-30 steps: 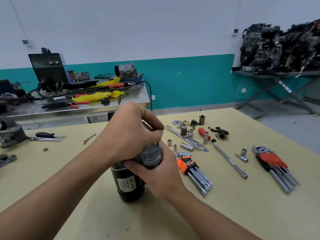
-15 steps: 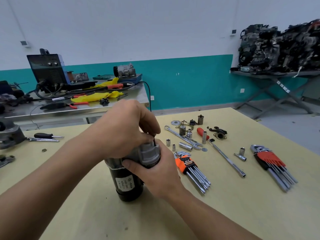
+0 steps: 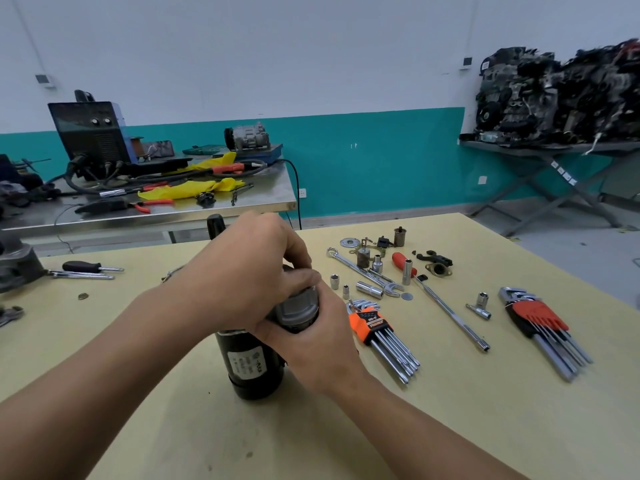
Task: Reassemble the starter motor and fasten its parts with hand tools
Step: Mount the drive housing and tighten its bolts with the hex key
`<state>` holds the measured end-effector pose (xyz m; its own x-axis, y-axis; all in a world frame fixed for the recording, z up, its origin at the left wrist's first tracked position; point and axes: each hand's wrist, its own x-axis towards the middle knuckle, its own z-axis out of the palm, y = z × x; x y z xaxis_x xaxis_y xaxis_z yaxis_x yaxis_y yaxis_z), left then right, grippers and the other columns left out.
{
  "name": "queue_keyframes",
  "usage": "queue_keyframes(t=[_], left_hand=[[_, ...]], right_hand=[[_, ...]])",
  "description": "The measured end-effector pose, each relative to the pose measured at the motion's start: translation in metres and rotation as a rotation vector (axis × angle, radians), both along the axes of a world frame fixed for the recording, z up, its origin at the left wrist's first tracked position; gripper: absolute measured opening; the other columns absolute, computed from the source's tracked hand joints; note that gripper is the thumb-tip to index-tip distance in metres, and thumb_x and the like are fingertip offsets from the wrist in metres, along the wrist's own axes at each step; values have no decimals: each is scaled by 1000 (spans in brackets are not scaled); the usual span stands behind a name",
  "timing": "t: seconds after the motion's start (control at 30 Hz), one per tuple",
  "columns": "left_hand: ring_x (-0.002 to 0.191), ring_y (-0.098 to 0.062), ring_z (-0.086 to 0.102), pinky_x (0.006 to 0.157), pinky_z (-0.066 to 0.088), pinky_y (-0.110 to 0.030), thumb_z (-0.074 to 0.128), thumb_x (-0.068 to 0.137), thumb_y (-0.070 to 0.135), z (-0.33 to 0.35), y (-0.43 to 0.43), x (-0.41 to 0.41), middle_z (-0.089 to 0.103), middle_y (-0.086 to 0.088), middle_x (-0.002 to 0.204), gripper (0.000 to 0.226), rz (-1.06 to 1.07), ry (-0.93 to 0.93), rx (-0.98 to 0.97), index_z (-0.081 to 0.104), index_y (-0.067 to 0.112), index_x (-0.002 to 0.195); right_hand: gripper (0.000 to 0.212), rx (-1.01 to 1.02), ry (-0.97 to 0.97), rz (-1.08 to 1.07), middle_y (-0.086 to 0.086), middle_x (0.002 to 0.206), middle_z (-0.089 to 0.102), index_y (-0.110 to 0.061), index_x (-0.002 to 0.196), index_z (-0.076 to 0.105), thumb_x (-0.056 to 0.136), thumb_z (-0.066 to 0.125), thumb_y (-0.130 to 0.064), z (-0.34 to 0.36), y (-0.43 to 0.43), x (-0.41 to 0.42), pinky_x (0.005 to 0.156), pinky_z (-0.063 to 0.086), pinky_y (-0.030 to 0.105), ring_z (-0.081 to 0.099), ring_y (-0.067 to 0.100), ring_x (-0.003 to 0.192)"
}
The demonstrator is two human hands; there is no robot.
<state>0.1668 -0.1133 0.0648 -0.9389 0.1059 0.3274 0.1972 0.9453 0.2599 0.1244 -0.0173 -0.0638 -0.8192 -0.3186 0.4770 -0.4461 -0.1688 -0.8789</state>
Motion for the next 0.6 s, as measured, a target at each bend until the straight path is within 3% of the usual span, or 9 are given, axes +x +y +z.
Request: queue_keyframes(t=[0.23,0.37,0.4,0.47,0.53,0.6], left_hand=[[80,8,61,61,48,-4,70,90,24,-4,-3,1,67,25,85,11,-54,-36,6,78,30,94],[109,5,61,91,51,-15,63,94,15,-4,-9,10,68,26,115,29,-162,14,30,75,36,110],[114,8,58,95,49,-15,61,95,12,-5,-14,15,66,27,120,33,-216,126,69,73,36,114],[112,4,60,93,47,-15,58,95,15,-14,-33,26,66,19,118,26,-281,561,182,69,22,117],[104,1,60,87,45,-16,55,99,29,-32,-59,32,62,7,113,33,-206,912,345,58,5,122],[103,0,53,86,43,-17,58,94,38,-58,-78,31,55,3,116,56,-105,972,544,48,-5,128]], right_hand=[[55,-14,11,0,-10,106,73,-28,115,61,68,87,-34,-3,-1,-2,81,59,30,71,12,98],[58,2,-4,11,-11,106,72,-30,115,59,66,87,-39,-4,-2,-2,81,59,28,70,9,97],[59,8,2,16,-11,107,72,-30,116,59,66,86,-42,-5,-1,-3,83,59,29,70,9,97],[66,3,-1,28,-14,111,72,-31,122,57,66,85,-49,-6,-1,-4,84,58,28,69,7,100],[73,-38,-16,47,-18,112,71,-33,127,53,65,83,-59,-7,-1,-3,84,56,23,68,4,103],[73,-59,-23,57,-27,110,70,-40,126,48,66,73,-72,-6,-2,-3,83,53,16,67,-1,104]])
